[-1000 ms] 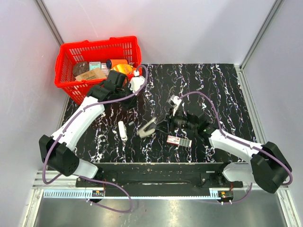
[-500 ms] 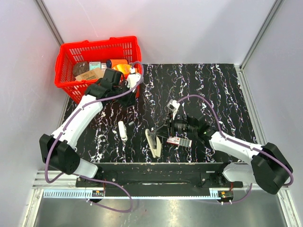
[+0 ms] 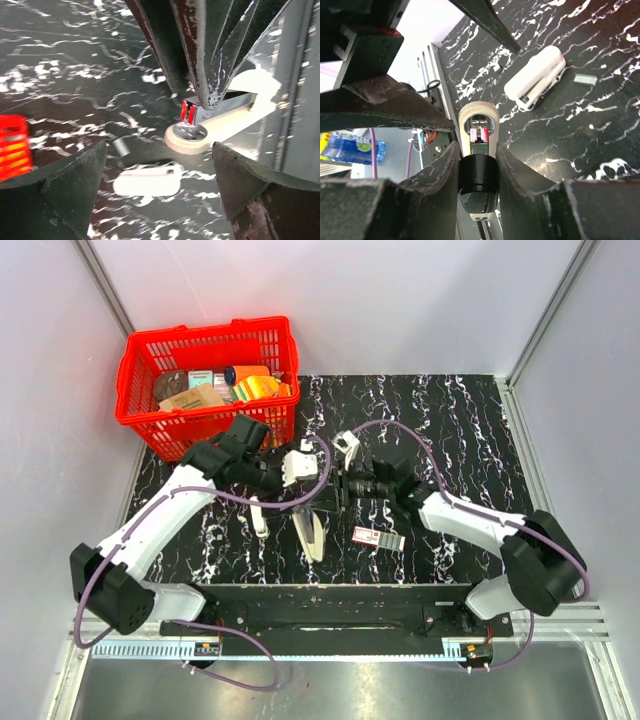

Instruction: Unload the staples from the stapler

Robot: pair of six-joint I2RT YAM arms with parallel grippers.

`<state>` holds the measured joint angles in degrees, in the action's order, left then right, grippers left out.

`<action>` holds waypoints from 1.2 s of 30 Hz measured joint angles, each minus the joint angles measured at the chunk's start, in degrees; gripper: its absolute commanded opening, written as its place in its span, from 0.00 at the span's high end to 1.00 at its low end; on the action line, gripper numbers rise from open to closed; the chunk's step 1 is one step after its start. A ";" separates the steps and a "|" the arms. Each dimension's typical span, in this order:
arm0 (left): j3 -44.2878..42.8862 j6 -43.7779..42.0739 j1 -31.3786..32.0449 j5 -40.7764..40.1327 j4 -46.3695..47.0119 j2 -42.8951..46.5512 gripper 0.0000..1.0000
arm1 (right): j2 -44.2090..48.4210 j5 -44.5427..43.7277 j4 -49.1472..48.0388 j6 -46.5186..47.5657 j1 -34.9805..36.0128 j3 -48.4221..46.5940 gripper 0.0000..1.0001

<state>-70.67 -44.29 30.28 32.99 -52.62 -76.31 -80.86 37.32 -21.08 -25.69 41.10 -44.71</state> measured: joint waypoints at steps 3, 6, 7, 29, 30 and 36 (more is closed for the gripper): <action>-0.59 -4.70 -0.83 -4.68 0.35 2.54 0.01 | -4.02 1.66 2.64 -2.12 -0.39 -5.29 1.00; -1.79 -9.16 -1.64 -8.39 0.52 4.39 0.01 | -8.15 4.28 3.32 -5.75 -1.64 -9.05 1.00; -1.55 -12.33 -1.86 -10.05 0.83 6.19 0.01 | -9.33 5.18 2.75 -7.63 -2.38 -9.49 1.00; 41.11 -41.27 -2.05 -12.17 49.18 30.69 0.01 | -33.40 19.41 -50.18 -68.76 -6.67 -10.03 1.00; 41.11 -40.94 -2.03 -12.07 49.68 30.71 0.01 | -33.40 19.43 -50.49 -69.22 -6.67 -10.05 1.00; 41.09 -39.21 -0.94 -11.19 52.02 31.52 0.01 | -33.40 19.61 -51.19 -71.87 -6.67 -11.17 1.00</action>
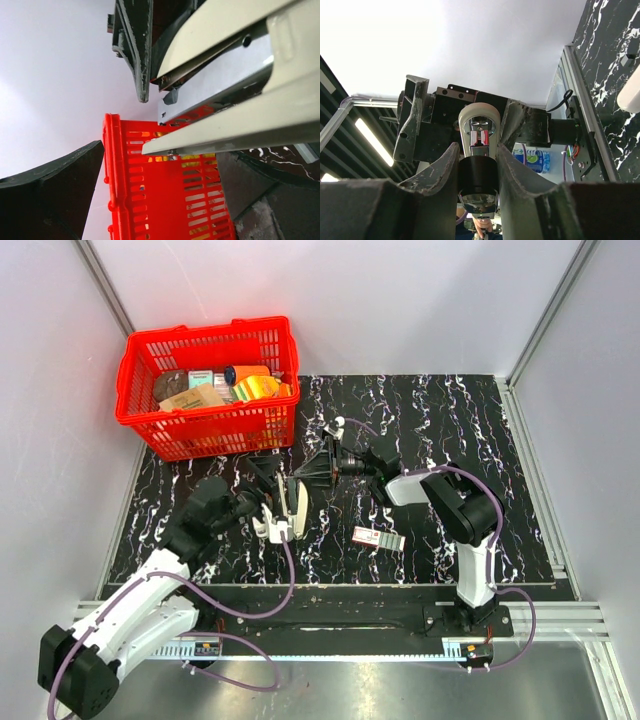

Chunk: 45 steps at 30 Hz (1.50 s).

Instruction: Unload the staples from the stapler

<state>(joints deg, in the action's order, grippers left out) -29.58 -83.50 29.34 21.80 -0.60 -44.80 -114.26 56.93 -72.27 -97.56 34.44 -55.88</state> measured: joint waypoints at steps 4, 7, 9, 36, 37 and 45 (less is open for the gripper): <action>0.94 -1.14 0.02 2.01 3.43 1.27 0.03 | 0.00 0.02 -0.35 -1.38 0.00 -1.42 1.00; 1.81 -2.78 0.04 3.74 4.87 1.51 0.09 | 0.00 0.07 -0.63 -2.03 0.02 -2.23 1.00; 1.84 -3.65 0.07 4.63 5.11 0.72 0.17 | 0.00 0.15 -0.79 -2.40 0.02 -2.38 1.00; -0.57 -0.90 0.24 -0.04 -5.68 0.70 1.00 | 0.39 -1.62 -1.16 -6.54 -2.64 5.16 1.00; -1.57 0.17 0.24 -0.79 -7.23 0.09 1.00 | 0.39 -2.03 -1.14 -6.71 -2.80 5.42 1.00; -13.68 9.05 0.24 -3.67 -20.44 -13.29 1.00 | 0.39 -5.57 0.90 -7.32 -6.51 10.51 1.00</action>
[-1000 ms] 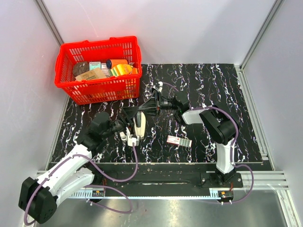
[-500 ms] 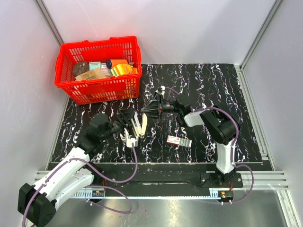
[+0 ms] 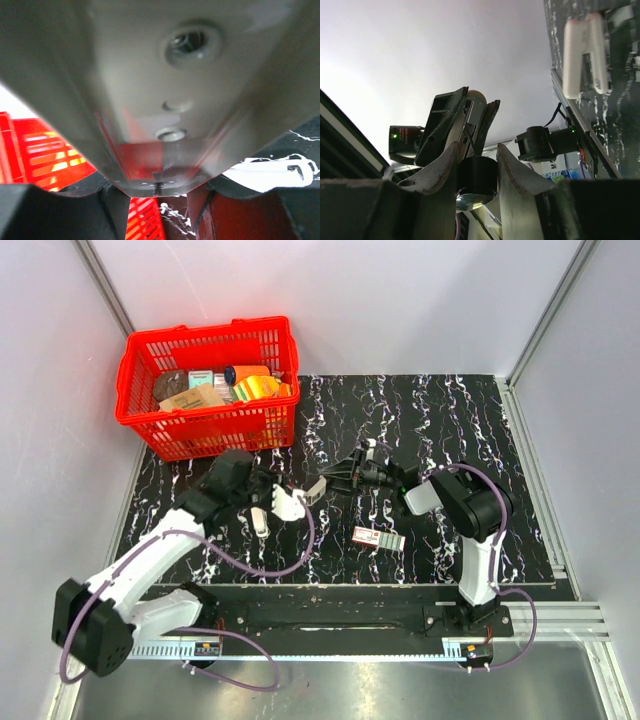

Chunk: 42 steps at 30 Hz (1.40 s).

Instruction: Unload the staples from the stapler

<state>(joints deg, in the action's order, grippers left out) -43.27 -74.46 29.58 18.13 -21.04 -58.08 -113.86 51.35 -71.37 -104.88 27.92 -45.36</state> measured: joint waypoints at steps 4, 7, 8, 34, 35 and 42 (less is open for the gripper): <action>-5.09 3.96 -0.24 -0.66 -5.38 -6.67 1.00 | 0.00 -0.87 1.57 0.13 -2.43 2.45 1.00; -7.21 5.68 -0.33 -1.42 -8.00 -8.96 1.00 | 0.00 -0.87 2.73 0.46 -3.52 2.84 1.00; -7.56 5.92 -0.37 -1.75 -8.57 -9.31 1.00 | 0.02 -0.87 2.82 0.57 -3.72 2.89 1.00; -11.08 18.16 2.84 -9.33 -25.99 -17.18 1.00 | 5.62 -4.39 -2.60 4.15 -11.15 2.71 1.00; -13.31 19.56 3.96 -9.09 -25.92 -18.49 1.00 | 5.60 -4.39 -2.62 4.17 -11.15 2.56 1.00; -29.16 28.48 5.86 -7.34 -19.78 -26.95 1.00 | 6.21 -4.24 -2.80 5.53 -11.17 2.40 1.00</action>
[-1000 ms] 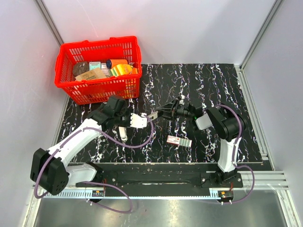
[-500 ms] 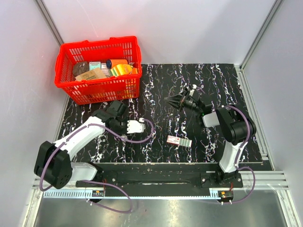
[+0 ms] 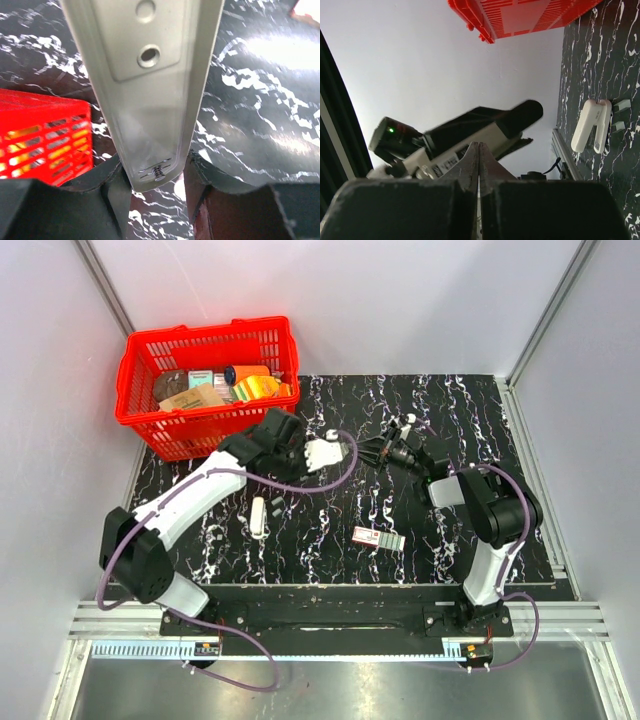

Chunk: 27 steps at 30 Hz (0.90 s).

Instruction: Unload the staples from the stapler

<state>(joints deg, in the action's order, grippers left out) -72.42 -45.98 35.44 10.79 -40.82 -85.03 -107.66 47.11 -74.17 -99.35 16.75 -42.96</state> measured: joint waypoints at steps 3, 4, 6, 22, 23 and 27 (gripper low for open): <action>-4.15 3.28 -0.07 -0.26 2.45 -2.97 1.00 | 1.11 0.09 0.04 1.60 -0.33 0.02 1.00; -5.03 4.13 -0.07 -0.39 3.26 -4.24 1.00 | 1.77 0.15 0.09 2.36 -0.48 0.09 1.00; -6.01 5.51 -0.07 -0.81 4.57 -7.02 1.00 | 3.78 0.39 0.74 4.92 -1.22 0.52 1.00; -24.57 12.61 -2.67 -1.97 -1.95 -36.17 0.79 | 32.26 -10.51 48.57 48.33 -3.63 -0.98 0.98; -25.44 12.94 -2.78 -2.01 -2.12 -36.89 0.75 | 32.57 -11.15 50.03 49.55 -3.63 -0.90 0.98; -27.28 13.77 -2.99 -2.34 -2.67 -38.10 0.50 | 33.05 -12.94 54.58 52.89 -3.63 -0.46 0.97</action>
<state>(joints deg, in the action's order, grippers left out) -99.70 -32.21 32.45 8.45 -43.48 -123.13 -74.61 34.17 -19.59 -46.46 13.13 -43.42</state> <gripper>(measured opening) 0.439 0.022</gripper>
